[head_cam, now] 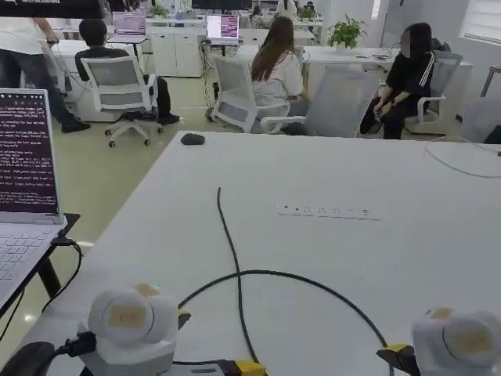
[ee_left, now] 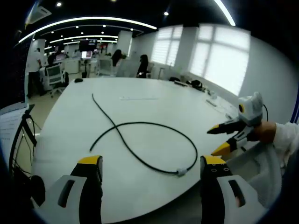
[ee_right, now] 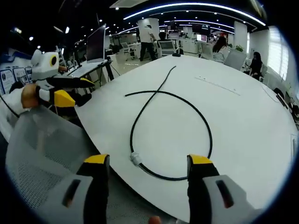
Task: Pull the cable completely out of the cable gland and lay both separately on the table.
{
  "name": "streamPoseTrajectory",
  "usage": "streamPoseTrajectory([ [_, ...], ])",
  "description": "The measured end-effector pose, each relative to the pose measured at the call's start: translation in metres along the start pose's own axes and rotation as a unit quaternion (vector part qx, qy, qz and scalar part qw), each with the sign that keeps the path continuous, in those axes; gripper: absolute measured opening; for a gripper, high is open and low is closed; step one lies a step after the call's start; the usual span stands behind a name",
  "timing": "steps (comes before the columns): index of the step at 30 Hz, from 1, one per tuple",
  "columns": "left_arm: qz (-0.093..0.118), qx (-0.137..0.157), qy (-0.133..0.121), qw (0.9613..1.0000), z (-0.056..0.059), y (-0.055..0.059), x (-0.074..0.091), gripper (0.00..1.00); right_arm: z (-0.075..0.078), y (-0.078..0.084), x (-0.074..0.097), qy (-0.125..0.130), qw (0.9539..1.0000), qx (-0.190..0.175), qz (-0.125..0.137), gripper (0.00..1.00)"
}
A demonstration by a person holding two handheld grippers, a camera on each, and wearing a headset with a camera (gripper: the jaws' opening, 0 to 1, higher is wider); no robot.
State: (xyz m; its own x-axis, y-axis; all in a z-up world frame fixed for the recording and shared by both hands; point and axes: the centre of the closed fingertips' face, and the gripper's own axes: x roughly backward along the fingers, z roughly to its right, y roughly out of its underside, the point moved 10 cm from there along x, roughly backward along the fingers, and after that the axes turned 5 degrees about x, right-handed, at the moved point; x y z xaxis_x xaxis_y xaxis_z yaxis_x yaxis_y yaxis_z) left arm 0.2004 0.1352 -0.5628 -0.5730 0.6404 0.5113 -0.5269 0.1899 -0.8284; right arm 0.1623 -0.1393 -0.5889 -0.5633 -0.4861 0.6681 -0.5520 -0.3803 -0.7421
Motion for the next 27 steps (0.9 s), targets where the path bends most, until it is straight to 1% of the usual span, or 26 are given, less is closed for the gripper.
streamPoseTrajectory([
  [2, -0.001, 0.015, -0.001, 0.9999, -0.0027, 0.0012, 0.0007, 0.84, 0.0, -0.0003, 0.0, 0.001, 1.0, 0.003, -0.001, 0.66],
  [4, 0.005, 0.032, 0.001, 0.9995, -0.0044, 0.0011, 0.0016, 0.84, 0.0001, -0.0005, 0.0004, 0.003, 1.0, 0.006, -0.001, 0.66],
  [6, 0.007, 0.036, 0.003, 0.9993, -0.0047, 0.0013, 0.0017, 0.85, -0.0001, -0.001, 0.0009, 0.006, 1.0, 0.008, 0.0, 0.65],
  [12, -0.005, 0.029, 0.01, 0.9995, -0.0016, 0.0035, 0.0001, 0.84, 0.0002, -0.0018, 0.0013, 0.009, 0.9999, 0.008, 0.005, 0.64],
  [14, -0.012, 0.028, 0.015, 0.9994, -0.0004, 0.0047, -0.0008, 0.84, -0.0003, -0.0019, 0.0011, 0.009, 0.9999, 0.01, 0.004, 0.64],
  [21, -0.031, 0.026, 0.019, 0.999, -0.0003, 0.0095, -0.0031, 0.85, -0.0026, -0.0035, -0.0002, 0.006, 0.9996, 0.029, 0.002, 0.64],
  [24, -0.032, 0.027, 0.023, 0.9989, 0.0007, 0.0094, -0.0028, 0.85, -0.0031, -0.0048, 0.0004, 0.005, 0.9992, 0.038, 0.003, 0.64],
  [27, -0.023, 0.024, 0.029, 0.999, 0.0025, 0.0076, -0.0022, 0.85, -0.004, -0.0064, 0.0026, 0.006, 0.9991, 0.039, 0.013, 0.64],
])
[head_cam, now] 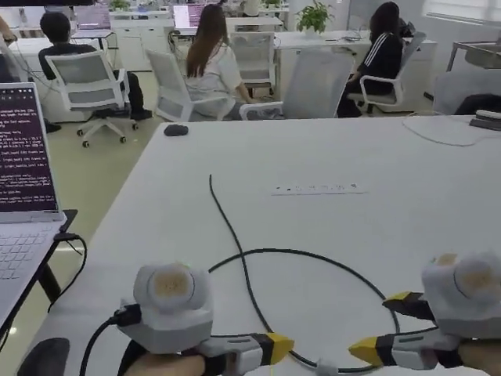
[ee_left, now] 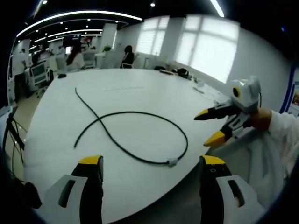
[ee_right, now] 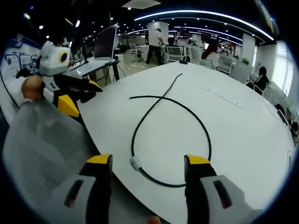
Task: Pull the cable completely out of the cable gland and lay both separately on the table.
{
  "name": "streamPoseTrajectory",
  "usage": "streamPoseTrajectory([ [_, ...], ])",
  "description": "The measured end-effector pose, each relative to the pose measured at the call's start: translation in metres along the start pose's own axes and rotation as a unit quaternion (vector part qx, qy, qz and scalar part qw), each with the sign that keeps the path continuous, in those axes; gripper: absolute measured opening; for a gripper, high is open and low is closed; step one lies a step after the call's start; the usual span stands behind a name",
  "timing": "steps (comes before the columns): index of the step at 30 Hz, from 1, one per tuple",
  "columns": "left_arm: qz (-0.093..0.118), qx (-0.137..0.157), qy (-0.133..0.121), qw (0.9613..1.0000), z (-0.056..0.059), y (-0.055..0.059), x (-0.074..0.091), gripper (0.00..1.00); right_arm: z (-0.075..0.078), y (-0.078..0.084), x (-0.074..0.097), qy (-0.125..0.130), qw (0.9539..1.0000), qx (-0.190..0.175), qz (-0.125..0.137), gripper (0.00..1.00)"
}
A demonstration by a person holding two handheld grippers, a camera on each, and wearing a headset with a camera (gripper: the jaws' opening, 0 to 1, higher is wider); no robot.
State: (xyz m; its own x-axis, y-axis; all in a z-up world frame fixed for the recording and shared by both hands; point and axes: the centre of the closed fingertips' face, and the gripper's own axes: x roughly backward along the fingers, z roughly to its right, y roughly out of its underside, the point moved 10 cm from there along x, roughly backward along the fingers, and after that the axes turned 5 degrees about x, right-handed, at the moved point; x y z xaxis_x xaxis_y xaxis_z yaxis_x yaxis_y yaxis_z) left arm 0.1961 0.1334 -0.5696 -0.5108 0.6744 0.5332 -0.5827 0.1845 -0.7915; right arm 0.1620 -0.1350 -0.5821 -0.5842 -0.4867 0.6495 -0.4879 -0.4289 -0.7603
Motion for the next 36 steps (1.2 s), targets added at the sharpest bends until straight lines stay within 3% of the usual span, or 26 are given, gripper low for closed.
streamPoseTrajectory([
  [3, -0.006, -0.008, -0.012, 0.9999, -0.002, 0.001, 0.0, 0.84, 0.0, 0.001, -0.001, -0.007, 0.9999, -0.009, 0.001, 0.63],
  [6, 0.018, -0.001, -0.017, 0.9997, -0.005, -0.004, 0.002, 0.84, -0.002, 0.0, -0.003, -0.022, 0.9997, -0.013, 0.003, 0.63],
  [11, 0.015, -0.004, -0.035, 0.9993, -0.008, -0.003, 0.004, 0.82, -0.009, 0.0, -0.005, -0.046, 0.9987, -0.021, 0.004, 0.63],
  [13, 0.029, -0.005, -0.039, 0.9988, -0.008, -0.006, 0.005, 0.81, -0.012, 0.001, -0.006, -0.053, 0.9984, -0.018, 0.004, 0.64],
  [16, 0.028, -0.008, -0.042, 0.9987, -0.009, -0.007, 0.004, 0.81, -0.012, 0.002, -0.007, -0.069, 0.9971, -0.032, 0.0, 0.64],
  [21, 0.04, -0.017, -0.042, 0.9982, -0.006, -0.009, 0.004, 0.81, -0.008, -0.003, -0.002, -0.065, 0.9966, -0.039, 0.032, 0.63],
  [25, 0.037, -0.023, -0.039, 0.9983, -0.003, -0.01, 0.003, 0.81, -0.005, 0.001, -0.002, -0.056, 0.9974, -0.042, 0.017, 0.63],
  [28, 0.038, -0.024, -0.039, 0.9983, -0.003, -0.01, 0.003, 0.81, -0.005, 0.0, -0.002, -0.057, 0.9972, -0.043, 0.023, 0.63],
  [36, 0.034, -0.022, -0.036, 0.9985, -0.004, -0.01, 0.003, 0.8, -0.004, 0.001, -0.002, -0.052, 0.9977, -0.043, 0.009, 0.62],
])
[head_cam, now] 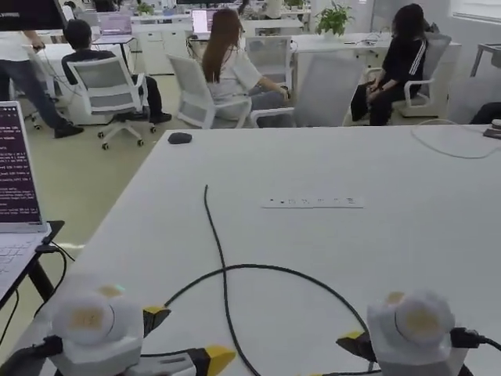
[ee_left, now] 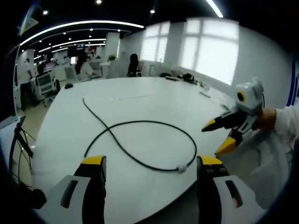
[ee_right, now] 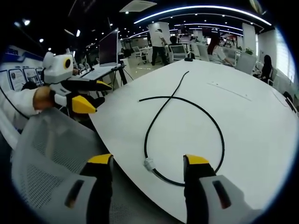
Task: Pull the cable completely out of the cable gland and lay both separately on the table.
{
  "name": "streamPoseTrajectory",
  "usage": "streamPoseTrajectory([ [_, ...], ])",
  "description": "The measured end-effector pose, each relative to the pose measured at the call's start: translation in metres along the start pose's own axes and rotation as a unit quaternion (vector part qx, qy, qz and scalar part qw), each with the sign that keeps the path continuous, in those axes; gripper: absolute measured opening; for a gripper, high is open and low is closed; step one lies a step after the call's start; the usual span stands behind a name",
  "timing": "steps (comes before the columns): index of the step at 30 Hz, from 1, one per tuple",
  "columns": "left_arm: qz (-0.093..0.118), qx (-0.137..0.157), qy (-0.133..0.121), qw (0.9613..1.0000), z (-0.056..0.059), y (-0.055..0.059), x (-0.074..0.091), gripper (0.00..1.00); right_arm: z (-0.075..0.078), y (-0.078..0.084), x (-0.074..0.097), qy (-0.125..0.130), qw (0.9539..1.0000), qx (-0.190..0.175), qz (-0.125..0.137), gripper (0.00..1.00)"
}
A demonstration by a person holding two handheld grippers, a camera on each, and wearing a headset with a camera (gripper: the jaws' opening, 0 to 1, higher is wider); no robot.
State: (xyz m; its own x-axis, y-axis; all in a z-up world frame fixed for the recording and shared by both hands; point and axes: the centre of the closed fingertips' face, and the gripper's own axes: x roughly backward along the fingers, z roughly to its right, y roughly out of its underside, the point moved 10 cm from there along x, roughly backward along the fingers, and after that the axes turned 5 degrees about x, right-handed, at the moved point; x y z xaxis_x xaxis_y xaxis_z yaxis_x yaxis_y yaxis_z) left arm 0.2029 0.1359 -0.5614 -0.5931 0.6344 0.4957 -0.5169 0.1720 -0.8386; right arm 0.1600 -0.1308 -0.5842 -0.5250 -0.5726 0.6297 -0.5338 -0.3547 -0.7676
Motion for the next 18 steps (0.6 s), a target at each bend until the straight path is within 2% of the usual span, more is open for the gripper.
streamPoseTrajectory([
  [7, 0.015, 0.004, 0.013, 0.9998, 0.0021, -0.0031, 0.0018, 0.79, -0.0007, 0.0018, -0.0012, 0.004, 0.9999, 0.003, -0.011, 0.62],
  [15, 0.013, 0.001, 0.019, 0.9997, 0.0028, -0.0031, 0.0026, 0.77, 0.0001, 0.0067, -0.004, -0.004, 0.9995, -0.017, -0.027, 0.6],
  [18, 0.014, 0.002, 0.016, 0.9998, -0.0004, -0.0038, 0.0038, 0.77, 0.003, 0.0098, -0.0056, -0.005, 0.9983, -0.032, -0.049, 0.54],
])
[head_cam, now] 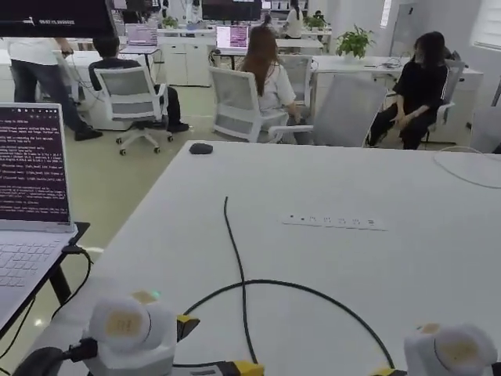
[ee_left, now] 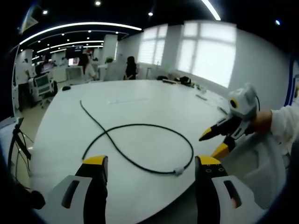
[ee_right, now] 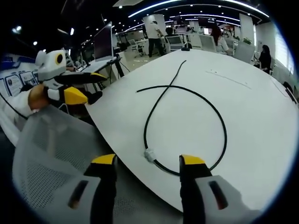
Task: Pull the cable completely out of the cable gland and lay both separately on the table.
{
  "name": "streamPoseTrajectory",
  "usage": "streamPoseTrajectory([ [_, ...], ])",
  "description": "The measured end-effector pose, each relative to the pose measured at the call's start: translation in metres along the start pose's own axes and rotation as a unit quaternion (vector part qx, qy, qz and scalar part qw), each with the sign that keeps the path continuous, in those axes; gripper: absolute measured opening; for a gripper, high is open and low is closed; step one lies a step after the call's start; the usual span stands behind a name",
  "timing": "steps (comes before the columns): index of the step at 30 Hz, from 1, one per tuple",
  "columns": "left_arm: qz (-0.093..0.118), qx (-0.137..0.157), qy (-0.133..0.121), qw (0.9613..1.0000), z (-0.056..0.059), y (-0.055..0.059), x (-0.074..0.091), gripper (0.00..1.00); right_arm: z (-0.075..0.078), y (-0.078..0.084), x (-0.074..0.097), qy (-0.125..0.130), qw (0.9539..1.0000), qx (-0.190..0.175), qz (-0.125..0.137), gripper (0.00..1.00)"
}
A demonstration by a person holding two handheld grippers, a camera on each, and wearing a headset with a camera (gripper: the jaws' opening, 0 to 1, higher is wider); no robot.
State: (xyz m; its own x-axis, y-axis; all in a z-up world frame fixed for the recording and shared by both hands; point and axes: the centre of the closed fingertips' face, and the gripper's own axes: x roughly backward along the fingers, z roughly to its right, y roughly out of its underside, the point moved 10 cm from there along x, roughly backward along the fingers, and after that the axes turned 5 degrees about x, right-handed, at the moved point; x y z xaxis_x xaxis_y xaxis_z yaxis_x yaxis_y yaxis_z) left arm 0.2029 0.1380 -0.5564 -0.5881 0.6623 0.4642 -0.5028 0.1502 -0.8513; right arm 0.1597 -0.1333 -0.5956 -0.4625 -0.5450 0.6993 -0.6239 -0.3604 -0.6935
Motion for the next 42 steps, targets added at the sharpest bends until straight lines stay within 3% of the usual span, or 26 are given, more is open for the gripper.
streamPoseTrajectory([
  [4, 0.011, 0.019, 0.003, 0.9997, -0.003, -0.002, 0.001, 0.76, 0.001, -0.005, -0.002, -0.003, 0.9997, 0.021, -0.008, 0.5],
  [10, 0.01, 0.009, 0.006, 0.9999, 0.0, -0.002, -0.001, 0.75, 0.001, -0.011, -0.021, -0.014, 0.9978, 0.058, -0.028, 0.45],
  [13, 0.003, 0.002, 0.007, 1.0, 0.0, -0.001, -0.001, 0.75, 0.003, -0.008, -0.033, -0.037, 0.9964, 0.068, -0.035, 0.4],
  [20, 0.001, 0.005, 0.009, 0.9999, 0.001, -0.001, -0.001, 0.74, 0.009, 0.0, -0.054, -0.052, 0.9933, 0.084, -0.06, 0.35],
  [26, -0.003, 0.003, 0.014, 0.9999, 0.002, 0.0, -0.002, 0.72, 0.013, 0.01, -0.071, -0.057, 0.9854, 0.13, -0.094, 0.3],
  [30, -0.012, 0.005, 0.016, 0.9998, 0.002, 0.002, -0.004, 0.7, 0.01, 0.016, -0.082, -0.066, 0.9797, 0.163, -0.096, 0.34],
  [32, -0.013, 0.006, 0.017, 0.9998, 0.002, 0.002, -0.004, 0.7, 0.007, 0.018, -0.085, -0.079, 0.9748, 0.184, -0.098, 0.31],
  [35, -0.013, 0.007, 0.017, 0.9998, 0.002, 0.002, -0.003, 0.69, 0.007, 0.021, -0.09, -0.074, 0.9704, 0.203, -0.108, 0.28],
  [42, -0.019, 0.01, 0.015, 0.9997, 0.002, 0.003, -0.003, 0.67, 0.007, 0.022, -0.094, -0.07, 0.9655, 0.226, -0.108, 0.19],
])
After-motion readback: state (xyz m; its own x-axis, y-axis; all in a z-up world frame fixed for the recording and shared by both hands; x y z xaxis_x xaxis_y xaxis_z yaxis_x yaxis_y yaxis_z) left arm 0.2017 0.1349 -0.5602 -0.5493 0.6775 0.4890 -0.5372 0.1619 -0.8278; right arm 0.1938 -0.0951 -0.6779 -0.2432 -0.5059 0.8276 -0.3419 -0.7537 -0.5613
